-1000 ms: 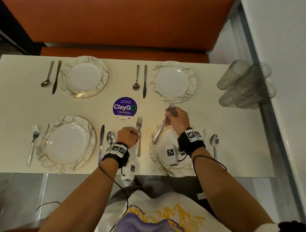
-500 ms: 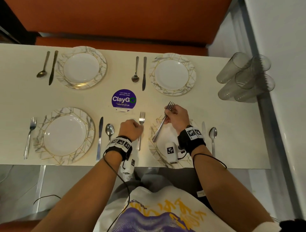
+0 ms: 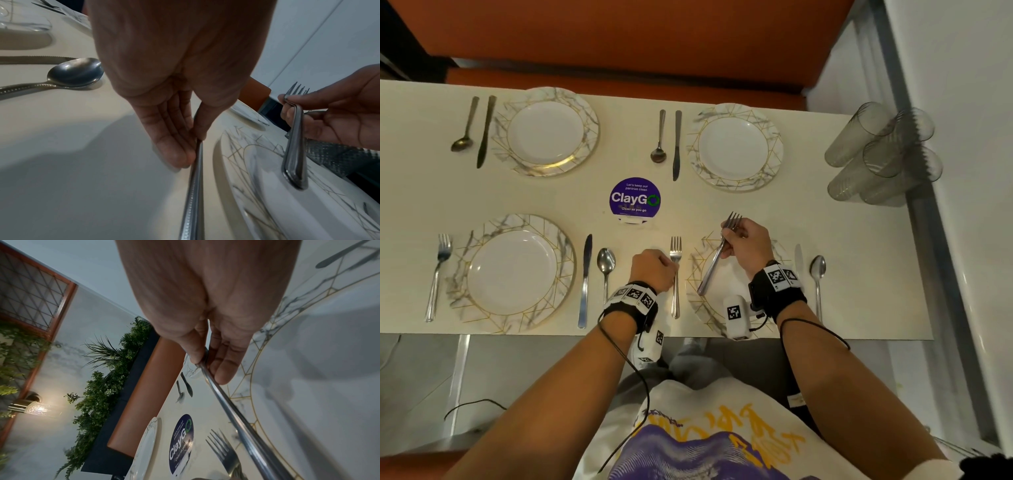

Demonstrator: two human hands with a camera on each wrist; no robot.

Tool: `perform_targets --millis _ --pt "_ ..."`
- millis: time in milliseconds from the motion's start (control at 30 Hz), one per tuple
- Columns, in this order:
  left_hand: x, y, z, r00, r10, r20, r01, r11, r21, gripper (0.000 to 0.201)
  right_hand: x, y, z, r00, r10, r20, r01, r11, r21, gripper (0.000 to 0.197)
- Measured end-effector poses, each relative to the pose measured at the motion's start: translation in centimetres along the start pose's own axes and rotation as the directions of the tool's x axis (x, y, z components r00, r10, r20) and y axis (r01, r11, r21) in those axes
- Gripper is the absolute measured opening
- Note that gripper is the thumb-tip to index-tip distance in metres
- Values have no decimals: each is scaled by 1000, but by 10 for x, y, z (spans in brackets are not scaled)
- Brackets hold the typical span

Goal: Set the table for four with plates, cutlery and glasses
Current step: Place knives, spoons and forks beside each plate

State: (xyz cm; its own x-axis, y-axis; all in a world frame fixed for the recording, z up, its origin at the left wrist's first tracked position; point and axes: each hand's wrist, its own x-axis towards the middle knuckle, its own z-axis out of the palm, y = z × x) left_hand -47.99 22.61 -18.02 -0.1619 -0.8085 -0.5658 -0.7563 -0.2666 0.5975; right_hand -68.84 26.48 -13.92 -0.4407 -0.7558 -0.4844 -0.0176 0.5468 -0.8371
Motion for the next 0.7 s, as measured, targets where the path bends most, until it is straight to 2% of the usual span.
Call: perform_targets --millis 400,533,600,667,700 --pt "-6 1 -2 999 -30 29 31 999 -43 17 -3 -1 1 1000 0 11 1 1000 -10 14" --pt "-8 0 -5 999 -31 30 30 999 19 31 -3 -4 2 1000 -1 11 2 1000 -29 14" --pt "-11 4 -9 1000 2 -26 -2 999 36 30 -4 -8 3 1000 -1 14 1 1000 -25 13" --pt "-16 13 -15 993 87 -85 -90 996 -22 23 -5 -13 4 1000 0 13 0 1000 -10 12" --pt "-20 20 -19 990 133 -50 -137 987 -78 21 -6 -17 5 1000 0 12 0 1000 3 11"
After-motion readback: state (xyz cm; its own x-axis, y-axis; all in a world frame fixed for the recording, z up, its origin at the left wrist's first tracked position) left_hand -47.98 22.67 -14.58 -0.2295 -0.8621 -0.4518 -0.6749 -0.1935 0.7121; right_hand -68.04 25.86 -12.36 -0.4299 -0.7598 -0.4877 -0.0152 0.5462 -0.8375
